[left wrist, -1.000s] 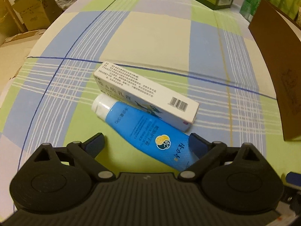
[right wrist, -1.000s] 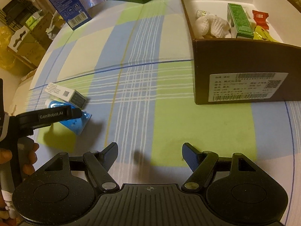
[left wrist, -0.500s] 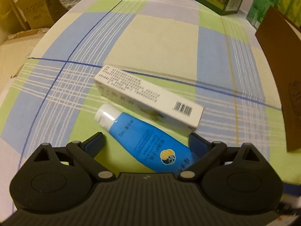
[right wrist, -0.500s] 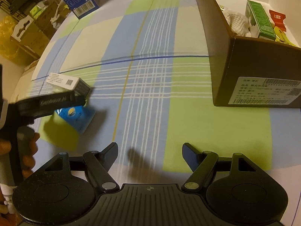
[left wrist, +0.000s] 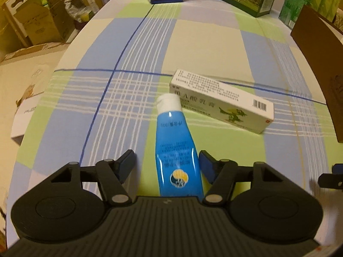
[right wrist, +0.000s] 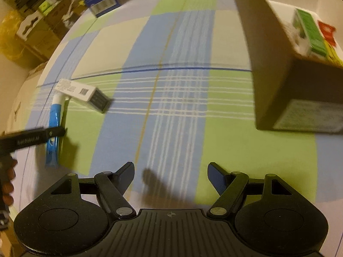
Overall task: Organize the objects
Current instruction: 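Grasp the blue tube with the left tool while the right tool grasps the white carton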
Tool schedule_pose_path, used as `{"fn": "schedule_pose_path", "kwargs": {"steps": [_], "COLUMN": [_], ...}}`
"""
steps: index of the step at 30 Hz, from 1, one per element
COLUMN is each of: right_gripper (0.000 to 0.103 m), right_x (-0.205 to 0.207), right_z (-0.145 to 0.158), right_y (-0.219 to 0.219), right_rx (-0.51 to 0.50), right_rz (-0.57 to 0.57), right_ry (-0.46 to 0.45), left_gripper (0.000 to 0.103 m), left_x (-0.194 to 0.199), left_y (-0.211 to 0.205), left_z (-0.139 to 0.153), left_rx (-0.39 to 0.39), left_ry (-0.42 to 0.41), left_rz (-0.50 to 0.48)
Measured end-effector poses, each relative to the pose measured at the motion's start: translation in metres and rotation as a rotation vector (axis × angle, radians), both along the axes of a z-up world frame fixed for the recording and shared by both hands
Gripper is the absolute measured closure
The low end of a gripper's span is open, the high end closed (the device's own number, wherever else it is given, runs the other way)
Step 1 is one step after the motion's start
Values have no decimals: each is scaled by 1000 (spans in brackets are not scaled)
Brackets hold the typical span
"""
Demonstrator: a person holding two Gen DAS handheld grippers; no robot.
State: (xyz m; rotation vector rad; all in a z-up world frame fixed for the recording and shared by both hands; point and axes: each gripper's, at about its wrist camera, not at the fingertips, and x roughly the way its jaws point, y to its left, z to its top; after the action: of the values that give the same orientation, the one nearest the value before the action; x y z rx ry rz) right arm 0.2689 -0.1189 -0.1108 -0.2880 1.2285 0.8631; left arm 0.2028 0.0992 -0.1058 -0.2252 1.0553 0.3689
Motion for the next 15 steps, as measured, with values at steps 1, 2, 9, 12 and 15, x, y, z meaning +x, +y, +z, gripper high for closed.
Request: {"fn": "schedule_pose_path", "kwargs": {"steps": [1,2,9,12,15], "right_gripper": [31,31,31,31,31], "right_x": [-2,-4,-11,-18,-27], "right_z": [-1,-2,-5,-2,3], "right_y": [5,9,50,71,96], "right_rx": [-4,-7,6,44,81], "right_rz": [20,38,159,228,322], "right_ry": [-12,-27,-109,-163,-230], "left_gripper": [43,44,66,66,66], "left_x": [3,6,13,8,3], "left_y": [1,2,5,7,11], "left_z": [-1,-1,-1,-1,0], "left_rx": [3,9,21,17,14], "left_ry": [-5,-8,-26,-25,-22], "left_rz": [-11,-21,-72,-60,-43]}}
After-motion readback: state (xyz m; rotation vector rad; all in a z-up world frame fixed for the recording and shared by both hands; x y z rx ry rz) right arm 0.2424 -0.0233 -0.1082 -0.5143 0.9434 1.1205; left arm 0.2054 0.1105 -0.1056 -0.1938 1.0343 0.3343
